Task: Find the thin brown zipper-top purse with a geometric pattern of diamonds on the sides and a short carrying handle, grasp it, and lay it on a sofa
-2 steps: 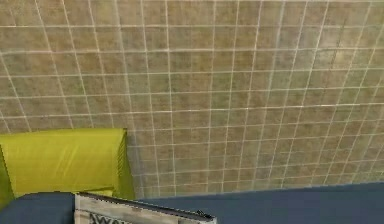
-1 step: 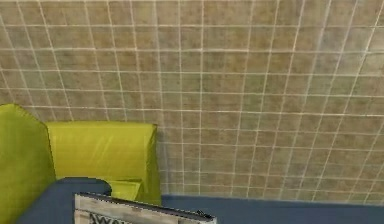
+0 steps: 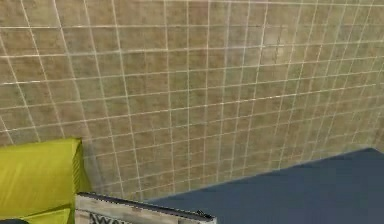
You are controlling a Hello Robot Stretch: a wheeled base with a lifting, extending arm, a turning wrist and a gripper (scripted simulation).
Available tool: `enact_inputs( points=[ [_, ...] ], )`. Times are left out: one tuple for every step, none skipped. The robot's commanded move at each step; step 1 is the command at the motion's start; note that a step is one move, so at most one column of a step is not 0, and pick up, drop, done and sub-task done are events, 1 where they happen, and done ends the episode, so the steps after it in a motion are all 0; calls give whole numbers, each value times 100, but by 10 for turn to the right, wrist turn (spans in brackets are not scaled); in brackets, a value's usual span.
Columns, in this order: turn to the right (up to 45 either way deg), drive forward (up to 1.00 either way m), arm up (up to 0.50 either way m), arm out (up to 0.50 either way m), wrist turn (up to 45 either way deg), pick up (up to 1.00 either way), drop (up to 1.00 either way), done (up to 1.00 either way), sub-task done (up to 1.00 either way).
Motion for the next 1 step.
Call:
enact_inputs(
  points=[
    [-210,0,0,0,0,0,0,0,0]
  ],
)
